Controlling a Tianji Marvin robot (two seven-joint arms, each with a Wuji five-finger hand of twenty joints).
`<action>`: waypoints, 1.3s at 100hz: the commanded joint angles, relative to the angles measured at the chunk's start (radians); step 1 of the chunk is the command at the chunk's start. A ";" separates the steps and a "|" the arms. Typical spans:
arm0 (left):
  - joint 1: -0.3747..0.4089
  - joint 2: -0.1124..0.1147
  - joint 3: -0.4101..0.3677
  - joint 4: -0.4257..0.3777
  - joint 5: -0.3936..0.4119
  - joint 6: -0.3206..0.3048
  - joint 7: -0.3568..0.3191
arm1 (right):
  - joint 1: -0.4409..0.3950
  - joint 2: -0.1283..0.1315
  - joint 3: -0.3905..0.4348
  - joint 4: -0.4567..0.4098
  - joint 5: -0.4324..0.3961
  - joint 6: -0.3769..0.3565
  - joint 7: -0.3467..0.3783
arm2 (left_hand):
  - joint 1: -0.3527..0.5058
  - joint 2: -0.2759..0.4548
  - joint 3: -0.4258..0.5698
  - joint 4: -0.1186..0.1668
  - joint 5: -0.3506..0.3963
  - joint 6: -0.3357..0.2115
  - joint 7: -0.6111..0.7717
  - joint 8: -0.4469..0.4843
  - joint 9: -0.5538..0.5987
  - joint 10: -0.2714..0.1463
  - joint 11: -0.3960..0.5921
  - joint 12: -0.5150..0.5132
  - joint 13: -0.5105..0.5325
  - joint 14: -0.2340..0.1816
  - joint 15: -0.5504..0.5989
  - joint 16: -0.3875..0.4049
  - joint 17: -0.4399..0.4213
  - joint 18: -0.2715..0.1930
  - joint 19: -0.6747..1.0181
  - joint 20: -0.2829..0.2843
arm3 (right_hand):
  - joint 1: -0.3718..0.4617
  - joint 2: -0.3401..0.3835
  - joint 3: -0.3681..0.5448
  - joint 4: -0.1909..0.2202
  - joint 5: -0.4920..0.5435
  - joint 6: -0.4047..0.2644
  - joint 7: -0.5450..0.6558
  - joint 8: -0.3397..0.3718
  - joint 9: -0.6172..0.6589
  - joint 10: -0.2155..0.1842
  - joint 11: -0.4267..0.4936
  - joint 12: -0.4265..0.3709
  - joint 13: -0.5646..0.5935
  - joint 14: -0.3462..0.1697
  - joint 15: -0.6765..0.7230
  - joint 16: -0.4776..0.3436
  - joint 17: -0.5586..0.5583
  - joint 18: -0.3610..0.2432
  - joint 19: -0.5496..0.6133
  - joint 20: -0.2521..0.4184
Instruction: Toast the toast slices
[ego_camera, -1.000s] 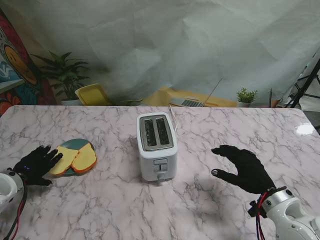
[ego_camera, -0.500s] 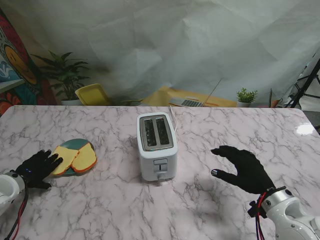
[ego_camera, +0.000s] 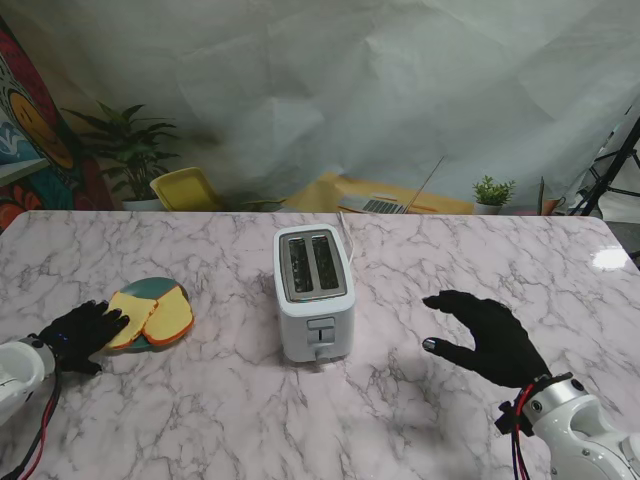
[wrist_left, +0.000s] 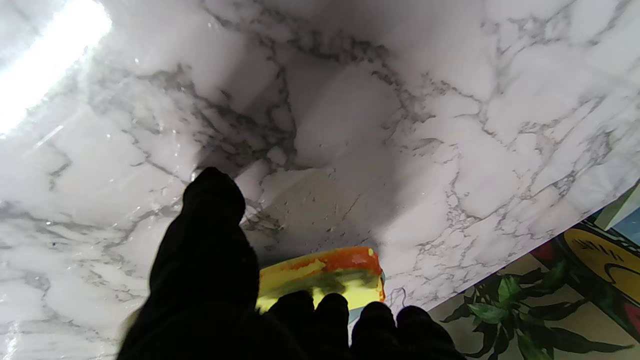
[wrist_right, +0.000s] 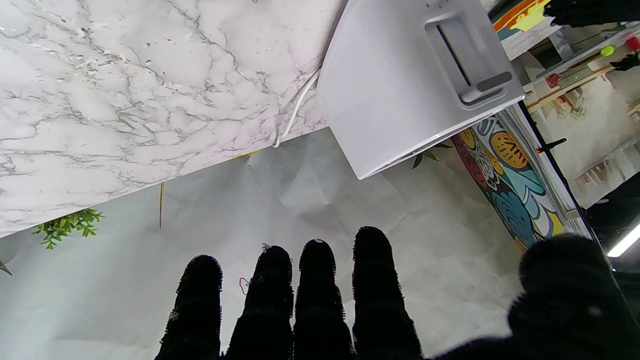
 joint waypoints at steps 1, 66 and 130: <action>-0.007 0.001 0.013 0.018 0.006 -0.004 -0.010 | -0.005 -0.001 0.000 0.003 -0.001 0.000 -0.002 | 0.096 -0.023 0.018 0.013 -0.013 -0.019 0.014 0.019 -0.048 -0.012 -0.025 -0.015 -0.017 -0.011 -0.019 0.003 0.006 -0.058 -0.029 -0.009 | 0.008 -0.006 -0.006 0.023 0.014 0.018 -0.023 0.015 0.002 -0.003 0.003 -0.001 0.009 -0.006 -0.006 -0.006 0.000 -0.002 -0.009 0.011; -0.084 0.018 0.078 0.168 -0.016 0.004 0.180 | -0.007 -0.003 -0.002 0.004 0.010 0.004 -0.005 | 0.224 -0.058 0.464 -0.018 0.042 -0.176 0.493 0.308 0.088 -0.137 0.328 0.252 0.106 -0.072 0.398 0.330 0.012 -0.119 0.574 0.295 | 0.014 0.028 -0.030 0.024 0.016 0.014 -0.024 0.013 0.014 -0.004 0.000 -0.001 0.016 -0.009 -0.005 -0.006 0.001 0.004 -0.005 0.013; -0.108 0.008 0.040 0.194 -0.083 -0.034 0.304 | -0.014 -0.005 0.003 0.001 0.009 0.003 -0.016 | 0.224 0.026 0.209 -0.047 0.421 -0.315 0.927 0.432 0.771 -0.119 0.189 0.569 0.574 0.012 0.552 0.641 0.282 -0.021 0.933 0.399 | 0.031 0.044 -0.063 0.027 0.018 0.011 -0.022 0.011 0.025 -0.006 0.000 -0.001 0.025 -0.010 -0.003 -0.005 0.005 0.013 0.001 0.015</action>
